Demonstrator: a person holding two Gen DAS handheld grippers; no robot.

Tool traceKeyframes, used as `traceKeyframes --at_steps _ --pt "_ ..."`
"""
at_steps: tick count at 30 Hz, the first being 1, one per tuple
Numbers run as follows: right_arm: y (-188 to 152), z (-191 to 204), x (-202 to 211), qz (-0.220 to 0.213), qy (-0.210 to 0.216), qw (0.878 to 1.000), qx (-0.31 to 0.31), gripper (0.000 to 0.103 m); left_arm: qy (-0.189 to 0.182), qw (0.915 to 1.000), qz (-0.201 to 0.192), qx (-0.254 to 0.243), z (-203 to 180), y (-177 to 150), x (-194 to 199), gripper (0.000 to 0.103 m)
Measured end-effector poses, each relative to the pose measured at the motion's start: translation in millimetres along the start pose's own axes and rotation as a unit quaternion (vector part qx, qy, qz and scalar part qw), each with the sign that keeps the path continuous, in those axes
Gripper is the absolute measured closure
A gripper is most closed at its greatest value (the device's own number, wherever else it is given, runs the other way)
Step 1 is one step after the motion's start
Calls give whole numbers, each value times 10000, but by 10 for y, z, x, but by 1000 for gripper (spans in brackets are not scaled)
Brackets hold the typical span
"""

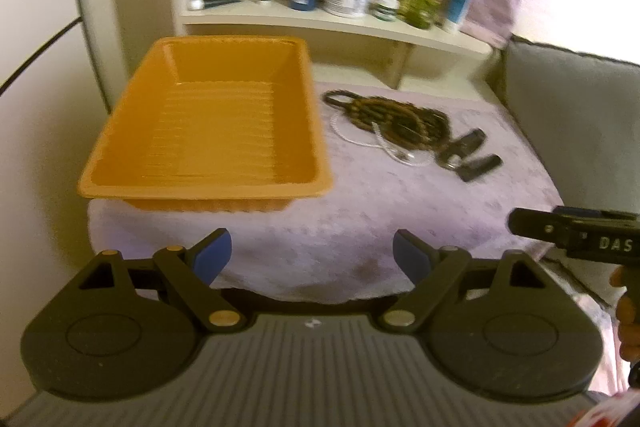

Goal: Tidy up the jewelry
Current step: 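Move the left gripper to the orange tray rim and close on it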

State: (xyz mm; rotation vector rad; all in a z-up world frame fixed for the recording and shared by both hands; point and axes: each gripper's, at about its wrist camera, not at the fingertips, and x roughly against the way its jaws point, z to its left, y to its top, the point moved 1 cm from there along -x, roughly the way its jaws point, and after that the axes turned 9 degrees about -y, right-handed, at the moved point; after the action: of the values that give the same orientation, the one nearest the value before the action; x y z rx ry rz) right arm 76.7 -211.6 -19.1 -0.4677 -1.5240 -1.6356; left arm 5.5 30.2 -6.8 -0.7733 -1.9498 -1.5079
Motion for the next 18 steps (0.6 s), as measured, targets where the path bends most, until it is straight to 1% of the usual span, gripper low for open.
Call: traceKeyframes --at_steps 4,7,9,15,18 --pt "18 -60 -66 -114 27 9999 -53 15 245 9993 -161 218 201 -5 34 16" --pt "39 -123 -118 -229 2 9997 -107 15 436 9977 -316 420 387 -14 50 20" --pt "55 -160 -160 -288 -65 9995 -129 15 566 9962 -404 527 497 -23 60 20" --pt "98 -303 -305 -405 -259 9986 -225 15 1026 9881 -720 887 820 -69 79 20" --pt "115 -369 -357 -447 -326 9981 -253 15 1264 9834 -864 977 963 -81 75 20"
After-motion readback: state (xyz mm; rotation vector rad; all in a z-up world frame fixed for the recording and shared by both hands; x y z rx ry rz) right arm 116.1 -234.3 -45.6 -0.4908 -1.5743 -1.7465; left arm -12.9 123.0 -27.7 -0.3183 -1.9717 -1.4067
